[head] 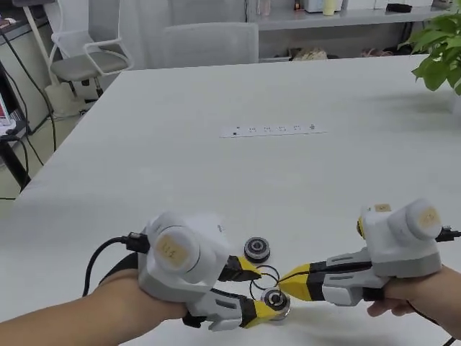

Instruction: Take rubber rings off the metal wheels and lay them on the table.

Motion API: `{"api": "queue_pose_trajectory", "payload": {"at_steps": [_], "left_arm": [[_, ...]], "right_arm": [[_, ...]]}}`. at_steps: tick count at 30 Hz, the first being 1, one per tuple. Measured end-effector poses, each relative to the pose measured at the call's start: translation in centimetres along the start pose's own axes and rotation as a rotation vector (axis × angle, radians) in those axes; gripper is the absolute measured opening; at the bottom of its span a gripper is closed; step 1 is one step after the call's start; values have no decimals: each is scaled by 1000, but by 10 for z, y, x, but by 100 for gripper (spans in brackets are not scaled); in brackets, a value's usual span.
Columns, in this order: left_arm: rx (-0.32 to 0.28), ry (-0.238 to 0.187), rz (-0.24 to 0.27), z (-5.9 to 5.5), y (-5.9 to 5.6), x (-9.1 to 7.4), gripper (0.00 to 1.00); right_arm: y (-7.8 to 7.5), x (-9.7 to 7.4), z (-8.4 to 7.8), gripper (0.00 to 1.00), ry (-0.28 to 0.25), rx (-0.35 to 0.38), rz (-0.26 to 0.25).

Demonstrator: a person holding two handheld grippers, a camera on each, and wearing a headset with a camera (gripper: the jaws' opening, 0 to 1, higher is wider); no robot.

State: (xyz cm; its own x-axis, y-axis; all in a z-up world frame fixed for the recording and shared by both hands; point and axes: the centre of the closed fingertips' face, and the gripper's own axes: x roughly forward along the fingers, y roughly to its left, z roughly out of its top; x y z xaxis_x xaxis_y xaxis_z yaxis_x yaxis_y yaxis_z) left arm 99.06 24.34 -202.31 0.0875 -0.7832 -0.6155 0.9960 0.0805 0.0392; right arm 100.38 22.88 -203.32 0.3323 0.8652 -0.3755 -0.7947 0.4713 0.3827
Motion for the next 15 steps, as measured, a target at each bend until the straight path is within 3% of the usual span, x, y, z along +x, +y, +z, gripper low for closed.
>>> {"api": "queue_pose_trajectory", "payload": {"at_steps": [15], "left_arm": [[-54, -23, 69, -9, 18, -34, 45]], "right_arm": [[1, 13, 16, 0, 2, -18, 13]]}}
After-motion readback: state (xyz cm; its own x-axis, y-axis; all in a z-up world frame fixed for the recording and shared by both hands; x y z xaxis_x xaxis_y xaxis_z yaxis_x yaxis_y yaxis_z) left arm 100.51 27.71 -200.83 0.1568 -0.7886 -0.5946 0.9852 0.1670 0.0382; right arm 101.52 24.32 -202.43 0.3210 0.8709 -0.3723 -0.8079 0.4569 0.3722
